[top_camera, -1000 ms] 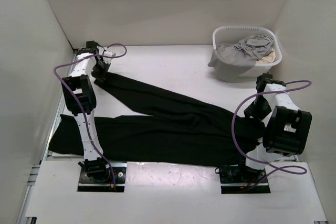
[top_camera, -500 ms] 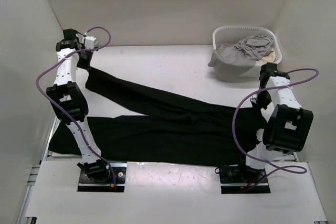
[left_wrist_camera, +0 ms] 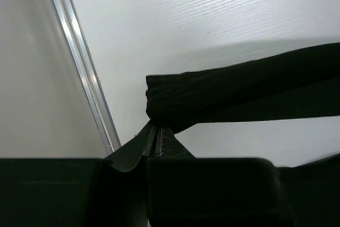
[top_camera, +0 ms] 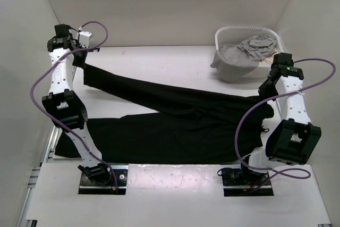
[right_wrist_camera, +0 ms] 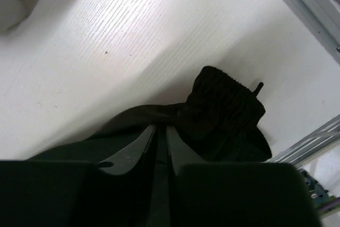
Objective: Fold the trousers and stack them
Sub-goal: Flatten the trousers out
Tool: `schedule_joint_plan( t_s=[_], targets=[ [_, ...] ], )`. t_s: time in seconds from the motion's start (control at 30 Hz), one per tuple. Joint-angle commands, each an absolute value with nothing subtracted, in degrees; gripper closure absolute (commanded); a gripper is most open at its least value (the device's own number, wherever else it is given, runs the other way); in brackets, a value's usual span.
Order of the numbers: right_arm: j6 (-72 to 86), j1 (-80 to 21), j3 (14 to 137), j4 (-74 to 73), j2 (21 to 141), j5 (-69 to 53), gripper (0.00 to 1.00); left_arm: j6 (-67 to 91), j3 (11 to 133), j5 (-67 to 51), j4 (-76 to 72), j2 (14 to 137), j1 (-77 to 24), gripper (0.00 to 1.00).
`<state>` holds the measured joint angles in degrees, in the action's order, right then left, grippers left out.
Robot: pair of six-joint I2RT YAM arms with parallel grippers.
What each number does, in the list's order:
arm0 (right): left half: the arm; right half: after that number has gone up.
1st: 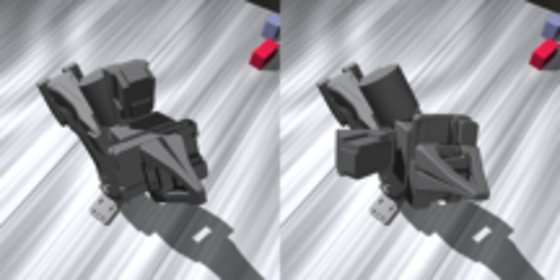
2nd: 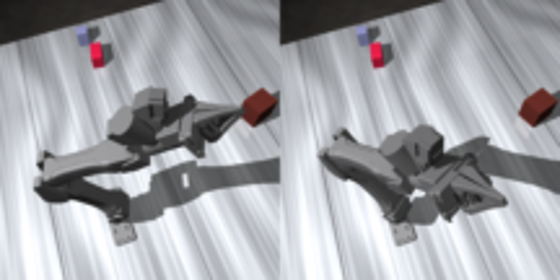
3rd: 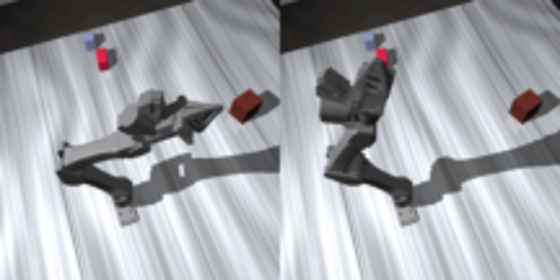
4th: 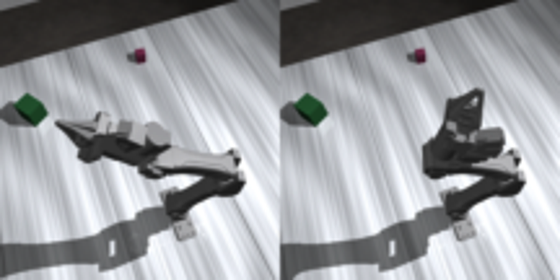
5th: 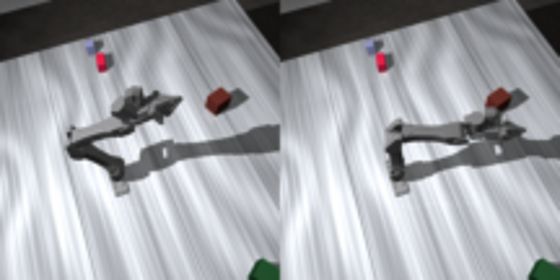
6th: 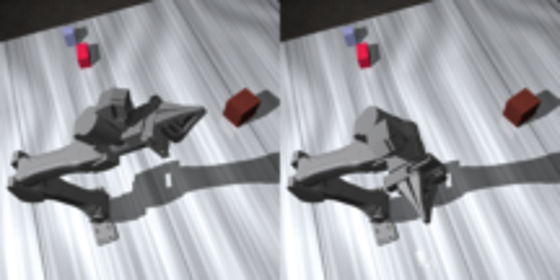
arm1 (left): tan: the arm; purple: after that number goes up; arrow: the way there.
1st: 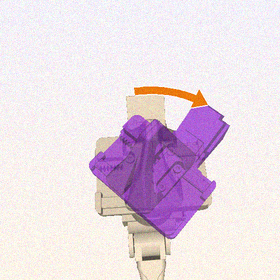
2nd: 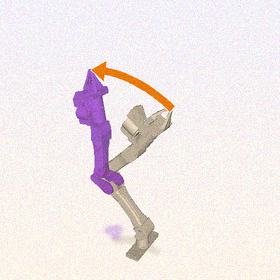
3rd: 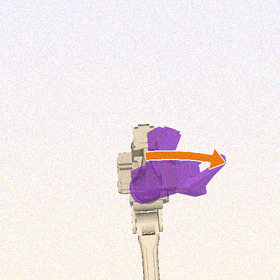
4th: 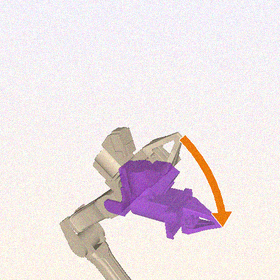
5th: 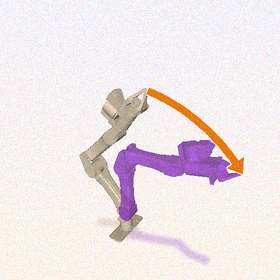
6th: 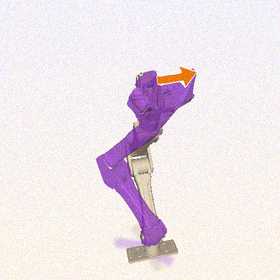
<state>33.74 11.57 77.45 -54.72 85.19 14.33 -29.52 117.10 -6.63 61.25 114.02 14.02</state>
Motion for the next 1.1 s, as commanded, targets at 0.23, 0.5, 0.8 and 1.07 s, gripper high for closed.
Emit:
schedule_joint_plan(
  t_s=[0.23,0.5,0.8,1.07],
  targets=[
    [29.43,15.37,72.87,-55.2,84.83,6.15,0.25,-29.09,109.08,-9.05,61.96,109.42,14.85,0.86],
    [35.32,21.01,59.78,-50.03,81.82,0.97,0.21,-27.86,103.45,-10.72,61.96,108.9,14.85,0.86],
    [39.72,21.53,56.87,-41.31,89.11,3.6,0.26,-28.39,103.45,-9.32,61.96,109.95,14.85,0.86],
    [39.73,22.06,63.28,-41.57,90.88,11.95,0.84,-28.92,104.58,-7.56,61.96,108.81,15.38,0.86]
  ],
)
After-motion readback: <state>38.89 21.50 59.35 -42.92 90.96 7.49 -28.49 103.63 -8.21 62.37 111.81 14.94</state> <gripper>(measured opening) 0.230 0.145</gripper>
